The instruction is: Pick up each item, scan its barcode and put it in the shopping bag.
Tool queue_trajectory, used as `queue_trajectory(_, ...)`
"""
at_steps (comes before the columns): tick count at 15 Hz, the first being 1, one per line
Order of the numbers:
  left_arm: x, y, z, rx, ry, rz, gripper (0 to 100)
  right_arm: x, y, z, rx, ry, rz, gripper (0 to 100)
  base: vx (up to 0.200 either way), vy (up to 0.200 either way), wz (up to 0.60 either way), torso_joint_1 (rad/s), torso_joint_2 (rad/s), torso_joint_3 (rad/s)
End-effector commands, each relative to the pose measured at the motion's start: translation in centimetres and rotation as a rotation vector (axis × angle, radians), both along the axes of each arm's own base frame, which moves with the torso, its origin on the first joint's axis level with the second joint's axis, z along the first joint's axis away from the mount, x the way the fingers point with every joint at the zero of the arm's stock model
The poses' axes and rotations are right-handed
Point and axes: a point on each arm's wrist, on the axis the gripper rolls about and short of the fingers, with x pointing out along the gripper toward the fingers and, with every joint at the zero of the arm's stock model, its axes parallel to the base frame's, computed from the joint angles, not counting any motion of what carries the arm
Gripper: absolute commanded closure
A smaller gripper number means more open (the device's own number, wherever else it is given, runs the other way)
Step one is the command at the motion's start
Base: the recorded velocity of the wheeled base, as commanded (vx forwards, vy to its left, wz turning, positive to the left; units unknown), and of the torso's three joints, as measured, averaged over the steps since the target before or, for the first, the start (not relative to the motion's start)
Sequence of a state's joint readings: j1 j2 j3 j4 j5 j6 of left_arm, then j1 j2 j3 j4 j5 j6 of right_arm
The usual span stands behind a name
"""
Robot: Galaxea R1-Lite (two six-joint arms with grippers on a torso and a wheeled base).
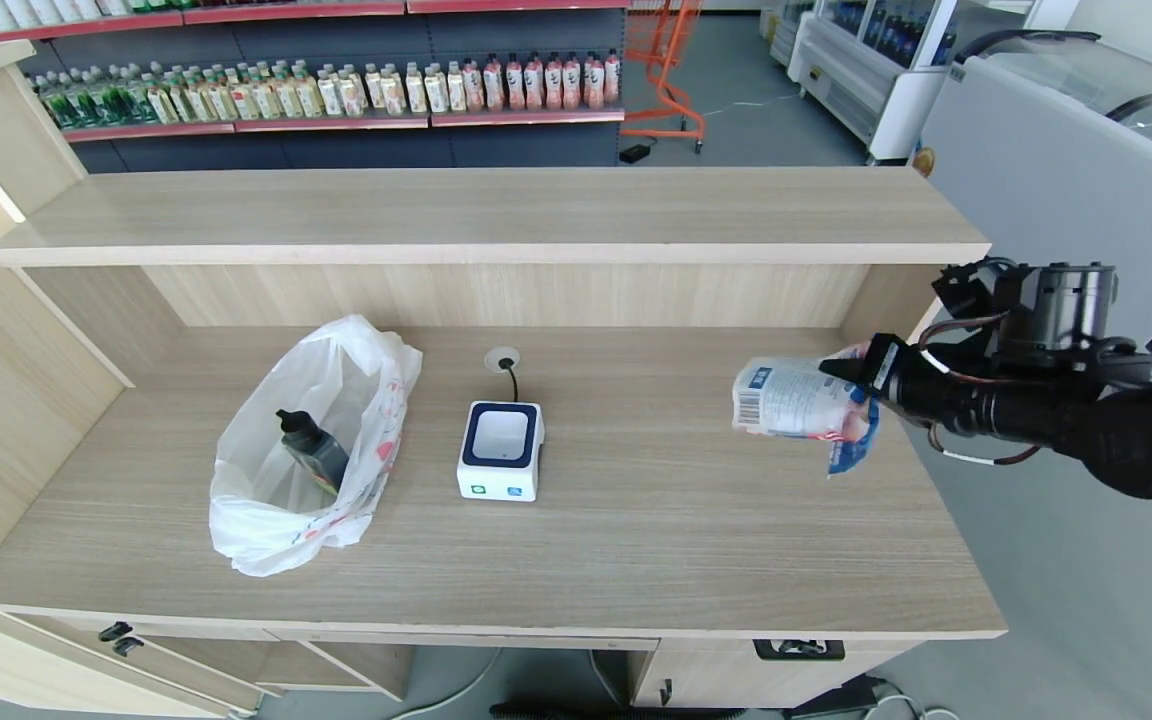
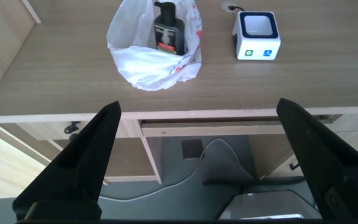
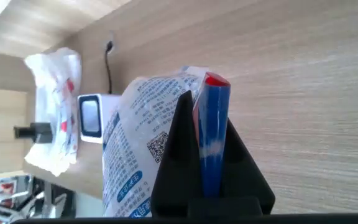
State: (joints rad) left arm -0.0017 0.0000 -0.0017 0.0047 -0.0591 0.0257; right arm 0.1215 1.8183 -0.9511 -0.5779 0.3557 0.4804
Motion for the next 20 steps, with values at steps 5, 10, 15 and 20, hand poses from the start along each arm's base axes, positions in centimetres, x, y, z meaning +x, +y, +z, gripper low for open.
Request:
queue_trajectory(5,0.0,0.0,0.0,0.0,0.0,-0.001,0,-9.6,-0.4,3.4,-0.051,-0.428,0.786,100,0.0,0.0,0.0,0.0,0.0,0.0)
queue_trajectory(10,0.0,0.0,0.0,0.0,0.002,-0.001,0,-12.1,1.8,3.7,0.062,-0.309,0.881,100,0.0,0.0,0.0,0.0,0.0,0.0)
queue_trajectory(15,0.0,0.0,0.0,0.0,0.002,-0.001,0,-12.2,3.1,3.4,0.06,-0.296,0.891,100,0.0,0.0,0.0,0.0,0.0,0.0)
queue_trajectory(20,0.0,0.0,0.0,0.0,0.0,-0.001,0,-12.3,4.3,3.1,0.05,-0.284,0.876,100,0.0,0.0,0.0,0.0,0.0,0.0)
